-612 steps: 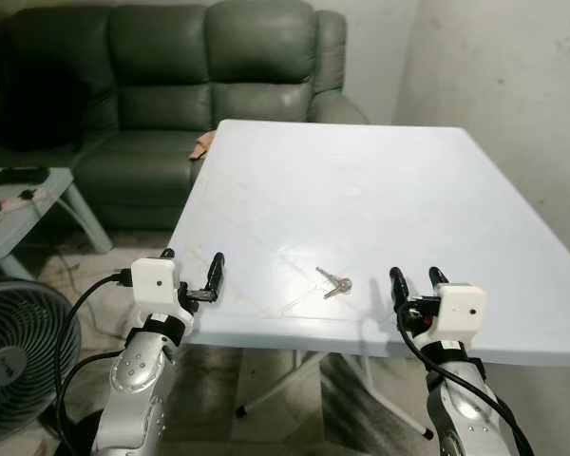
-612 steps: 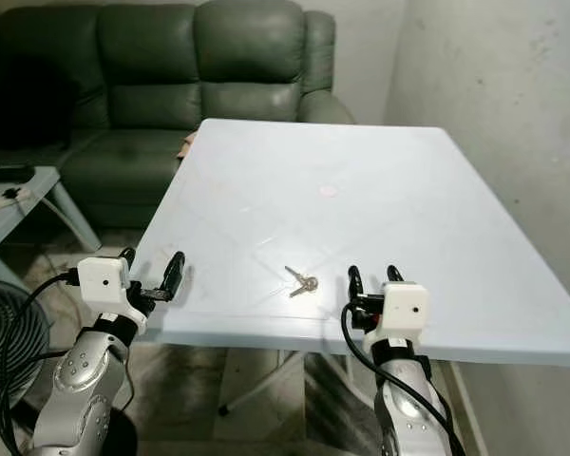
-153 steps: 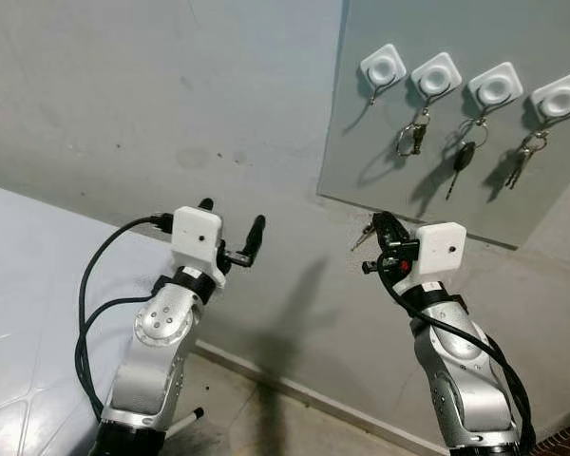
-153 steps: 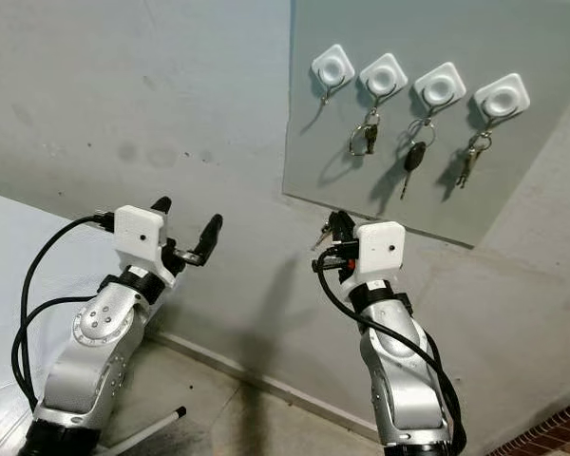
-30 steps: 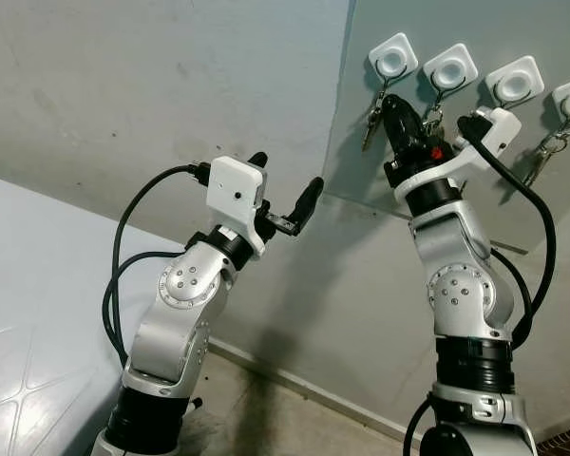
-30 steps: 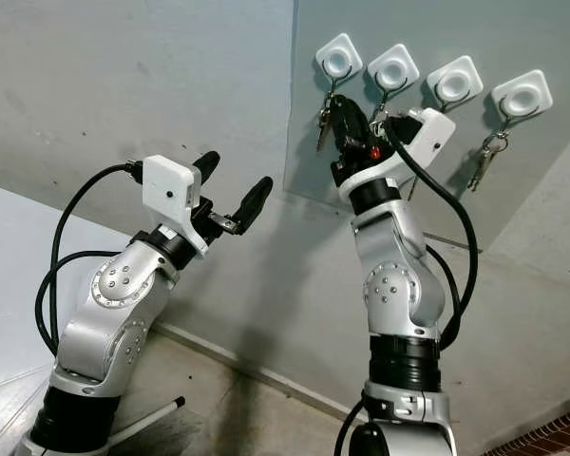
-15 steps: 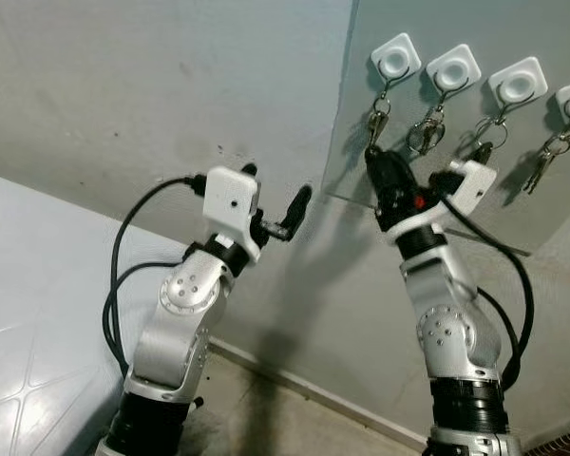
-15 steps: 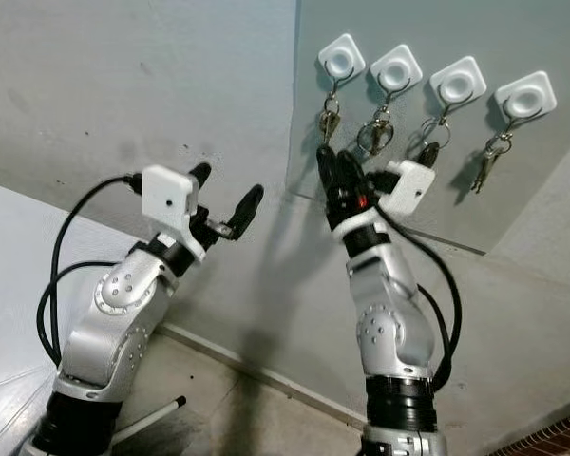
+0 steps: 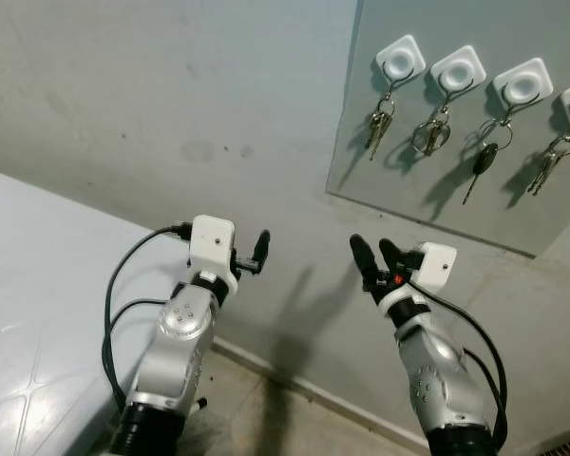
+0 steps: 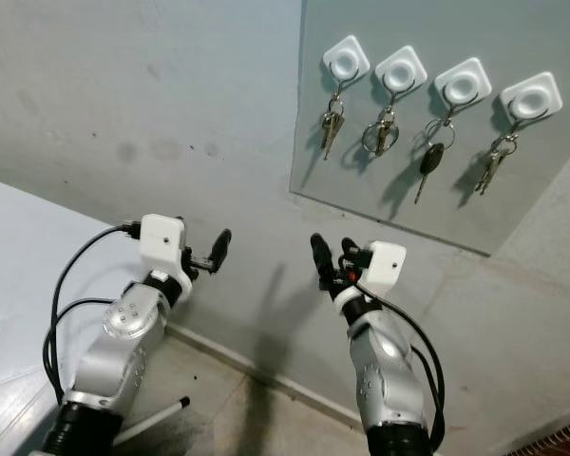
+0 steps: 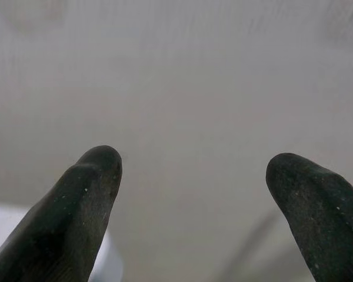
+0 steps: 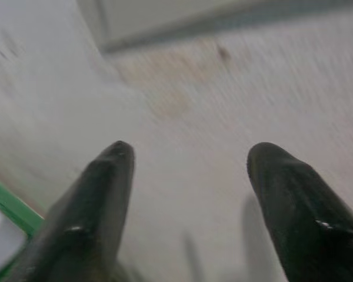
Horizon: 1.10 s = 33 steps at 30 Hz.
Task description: Hang keys on a hook
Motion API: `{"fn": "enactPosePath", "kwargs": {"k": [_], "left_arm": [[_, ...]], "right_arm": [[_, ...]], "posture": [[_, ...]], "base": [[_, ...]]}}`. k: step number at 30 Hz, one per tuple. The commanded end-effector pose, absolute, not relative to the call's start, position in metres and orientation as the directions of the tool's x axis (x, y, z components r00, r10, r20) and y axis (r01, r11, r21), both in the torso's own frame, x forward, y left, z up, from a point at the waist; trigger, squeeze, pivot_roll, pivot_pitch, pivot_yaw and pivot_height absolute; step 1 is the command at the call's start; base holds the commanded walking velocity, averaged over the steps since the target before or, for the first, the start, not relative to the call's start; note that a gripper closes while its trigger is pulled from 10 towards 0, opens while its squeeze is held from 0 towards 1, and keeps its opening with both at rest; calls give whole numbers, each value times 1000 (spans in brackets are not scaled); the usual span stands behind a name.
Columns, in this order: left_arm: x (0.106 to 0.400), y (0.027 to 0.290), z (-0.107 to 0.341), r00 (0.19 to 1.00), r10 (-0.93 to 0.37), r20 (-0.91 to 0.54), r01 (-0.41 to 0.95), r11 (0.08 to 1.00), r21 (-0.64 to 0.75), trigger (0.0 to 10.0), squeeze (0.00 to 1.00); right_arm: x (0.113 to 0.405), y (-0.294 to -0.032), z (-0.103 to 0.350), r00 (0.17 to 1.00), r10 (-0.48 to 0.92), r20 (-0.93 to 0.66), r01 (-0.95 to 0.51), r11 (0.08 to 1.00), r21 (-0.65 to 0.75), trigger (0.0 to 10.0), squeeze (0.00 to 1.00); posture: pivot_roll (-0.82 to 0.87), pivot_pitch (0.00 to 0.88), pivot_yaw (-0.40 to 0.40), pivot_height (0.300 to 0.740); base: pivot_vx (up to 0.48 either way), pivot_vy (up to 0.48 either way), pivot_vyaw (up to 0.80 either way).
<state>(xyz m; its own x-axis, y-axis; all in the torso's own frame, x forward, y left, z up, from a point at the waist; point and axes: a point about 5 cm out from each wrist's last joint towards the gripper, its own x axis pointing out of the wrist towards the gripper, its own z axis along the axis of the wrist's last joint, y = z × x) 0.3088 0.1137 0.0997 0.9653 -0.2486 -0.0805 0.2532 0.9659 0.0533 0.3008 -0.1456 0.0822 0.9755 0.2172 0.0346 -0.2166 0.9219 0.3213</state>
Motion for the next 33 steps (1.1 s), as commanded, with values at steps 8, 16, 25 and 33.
{"fn": "enactPosePath", "kwargs": {"k": [8,16,25,33], "left_arm": [[293,111,48,938,-274,-213,304,944,125,10000,0],[277,110,15,899,-311,-310,373,913,166,10000,0],[250,116,-21,830,-340,-442,478,842,250,10000,0],[219,144,-52,776,-249,-579,481,827,289,10000,0]], "right_arm": [[283,-147,39,961,259,-92,-232,943,237,10000,0],[270,-149,13,946,265,-185,-230,954,192,10000,0],[258,-155,-9,931,227,-284,-179,966,185,10000,0],[238,-168,-32,898,184,-400,-134,980,149,10000,0]], "posture": [[-7,0,3,732],[-14,0,10,732],[-28,0,26,732],[-33,0,31,732]], "base": [[0,0,0],[0,0,0],[0,0,0],[0,0,0]]}}
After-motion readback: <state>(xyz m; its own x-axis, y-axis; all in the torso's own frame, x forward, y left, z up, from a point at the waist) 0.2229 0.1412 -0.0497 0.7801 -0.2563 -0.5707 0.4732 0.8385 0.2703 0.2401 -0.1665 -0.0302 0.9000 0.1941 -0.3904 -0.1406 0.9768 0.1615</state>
